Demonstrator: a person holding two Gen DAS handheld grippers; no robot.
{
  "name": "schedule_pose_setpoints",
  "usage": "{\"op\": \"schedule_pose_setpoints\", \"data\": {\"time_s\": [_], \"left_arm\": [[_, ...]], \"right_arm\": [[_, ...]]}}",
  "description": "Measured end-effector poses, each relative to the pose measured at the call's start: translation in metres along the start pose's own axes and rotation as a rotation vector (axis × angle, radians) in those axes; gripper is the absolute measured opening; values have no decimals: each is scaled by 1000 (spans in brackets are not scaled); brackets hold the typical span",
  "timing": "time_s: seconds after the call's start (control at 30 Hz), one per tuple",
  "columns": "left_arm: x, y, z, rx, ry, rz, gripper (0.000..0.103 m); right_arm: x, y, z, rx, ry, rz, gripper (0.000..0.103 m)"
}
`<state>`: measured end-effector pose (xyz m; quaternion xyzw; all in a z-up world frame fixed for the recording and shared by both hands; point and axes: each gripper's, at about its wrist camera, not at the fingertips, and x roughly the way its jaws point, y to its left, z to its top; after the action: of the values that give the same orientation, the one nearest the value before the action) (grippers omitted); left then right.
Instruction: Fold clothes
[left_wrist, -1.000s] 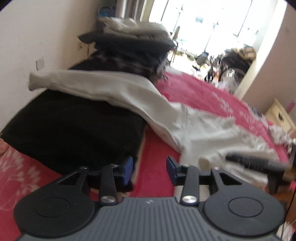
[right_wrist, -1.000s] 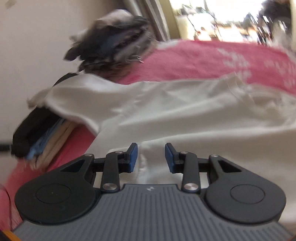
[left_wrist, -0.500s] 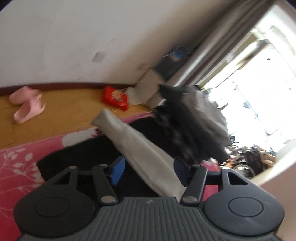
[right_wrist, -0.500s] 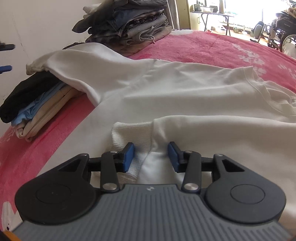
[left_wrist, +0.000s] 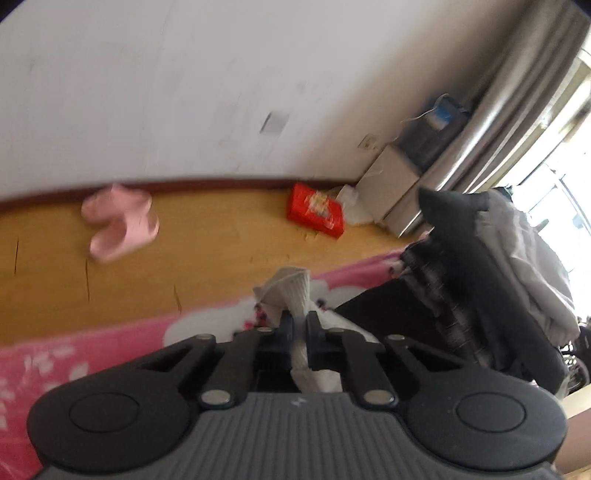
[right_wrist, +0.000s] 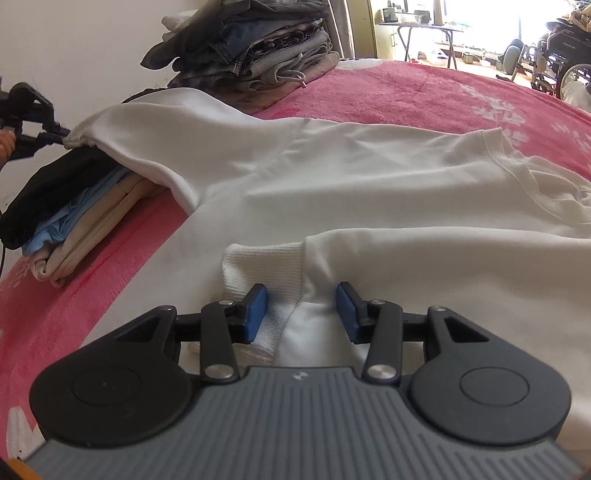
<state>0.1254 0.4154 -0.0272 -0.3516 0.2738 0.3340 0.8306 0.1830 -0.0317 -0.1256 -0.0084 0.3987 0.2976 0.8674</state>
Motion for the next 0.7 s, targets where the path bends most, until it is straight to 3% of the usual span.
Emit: {"op": "schedule_pose_setpoints", "data": {"time_s": [0.17, 0.4, 0.53, 0.6, 0.63, 0.7], "left_arm": [[-74, -63, -44, 215, -96, -219, 6], [-177, -151, -106, 516, -229, -526, 6], [-222, -188, -181, 678, -220, -725, 7], [-226, -199, -226, 756, -204, -768, 8], [-227, -204, -249, 796, -195, -783, 15], [-213, -206, -299, 889, -100, -770, 44]], "right_arm": [[-3, -9, 5, 58, 4, 39, 43], [-49, -79, 17, 421, -101, 153, 47], [-93, -122, 12, 508, -168, 114, 48], [-114, -142, 2, 536, -195, 79, 49], [-122, -151, -5, 553, -203, 61, 50], [-135, -170, -22, 592, -206, 30, 53]]}}
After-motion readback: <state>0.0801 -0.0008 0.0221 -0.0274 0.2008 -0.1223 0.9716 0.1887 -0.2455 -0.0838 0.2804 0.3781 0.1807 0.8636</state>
